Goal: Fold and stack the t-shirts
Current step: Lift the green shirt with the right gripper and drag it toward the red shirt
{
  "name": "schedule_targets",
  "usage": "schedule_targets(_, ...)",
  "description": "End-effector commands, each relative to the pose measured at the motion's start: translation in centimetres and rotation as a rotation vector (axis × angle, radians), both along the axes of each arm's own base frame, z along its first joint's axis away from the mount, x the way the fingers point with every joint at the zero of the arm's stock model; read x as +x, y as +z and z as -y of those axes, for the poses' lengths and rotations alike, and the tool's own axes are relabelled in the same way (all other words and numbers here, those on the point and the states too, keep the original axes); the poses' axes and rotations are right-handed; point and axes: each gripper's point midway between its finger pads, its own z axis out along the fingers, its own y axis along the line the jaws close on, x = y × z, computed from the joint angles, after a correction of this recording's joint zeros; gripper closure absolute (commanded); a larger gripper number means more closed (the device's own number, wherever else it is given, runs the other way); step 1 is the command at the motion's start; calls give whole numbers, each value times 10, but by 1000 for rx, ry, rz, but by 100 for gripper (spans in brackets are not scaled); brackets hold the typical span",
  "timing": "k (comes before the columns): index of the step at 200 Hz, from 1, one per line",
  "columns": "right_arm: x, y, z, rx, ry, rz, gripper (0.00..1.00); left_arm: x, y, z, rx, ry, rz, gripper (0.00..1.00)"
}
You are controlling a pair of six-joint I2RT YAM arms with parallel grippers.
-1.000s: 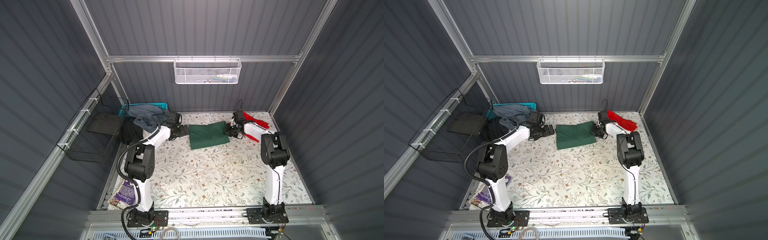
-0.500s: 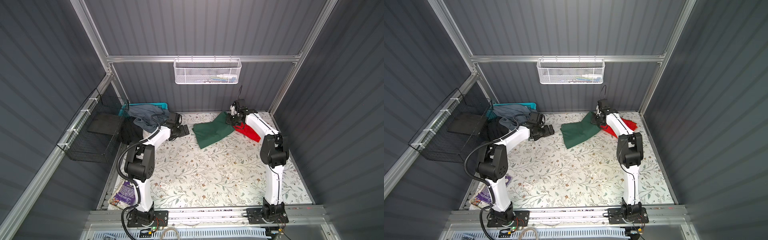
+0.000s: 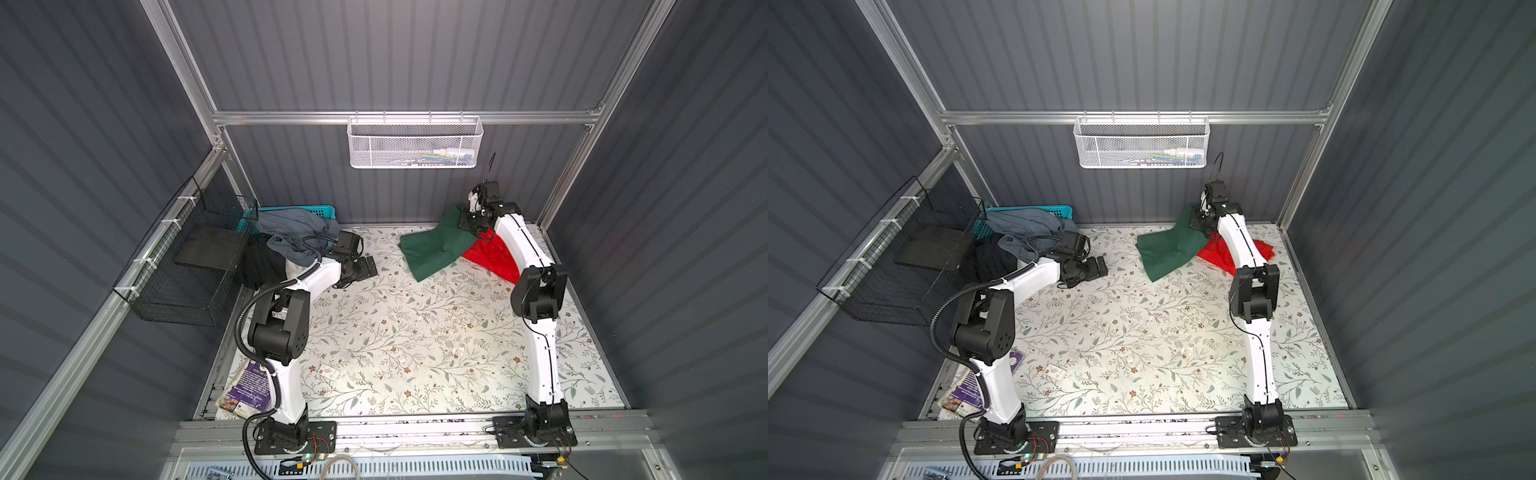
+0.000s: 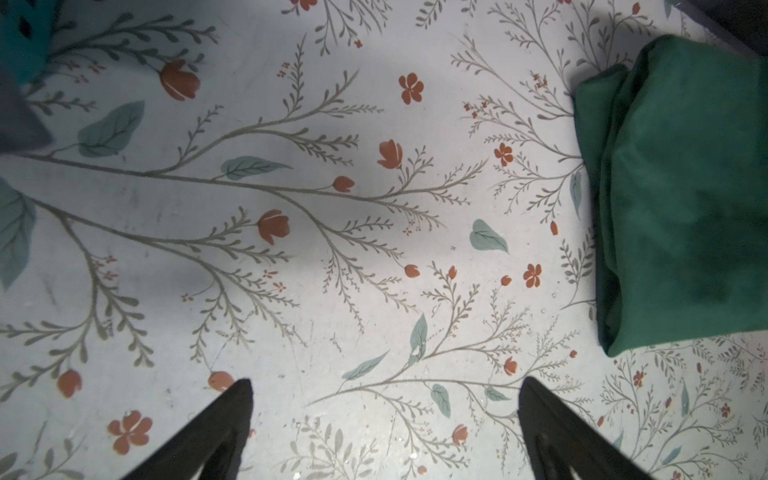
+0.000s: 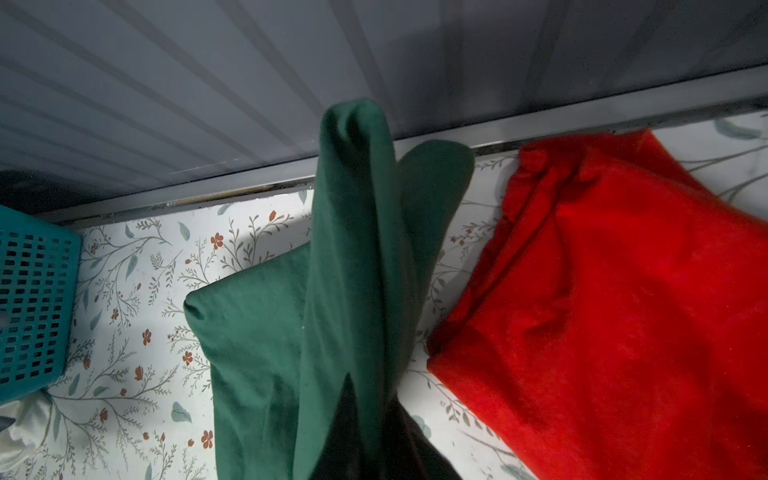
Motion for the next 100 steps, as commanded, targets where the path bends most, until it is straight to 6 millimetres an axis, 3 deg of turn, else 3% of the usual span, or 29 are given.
schedule_targets(1,7,19,23,31,-69,33,100,-6,5,-7,-5,26,2,0)
schedule_targets(31,9,30,52,76,-143,50,100,-9,3,-8,-3,26,-3,0)
schedule_targets(100,1,57,87,71,-218,97,100,-12,0,-8,-7,23,-8,0)
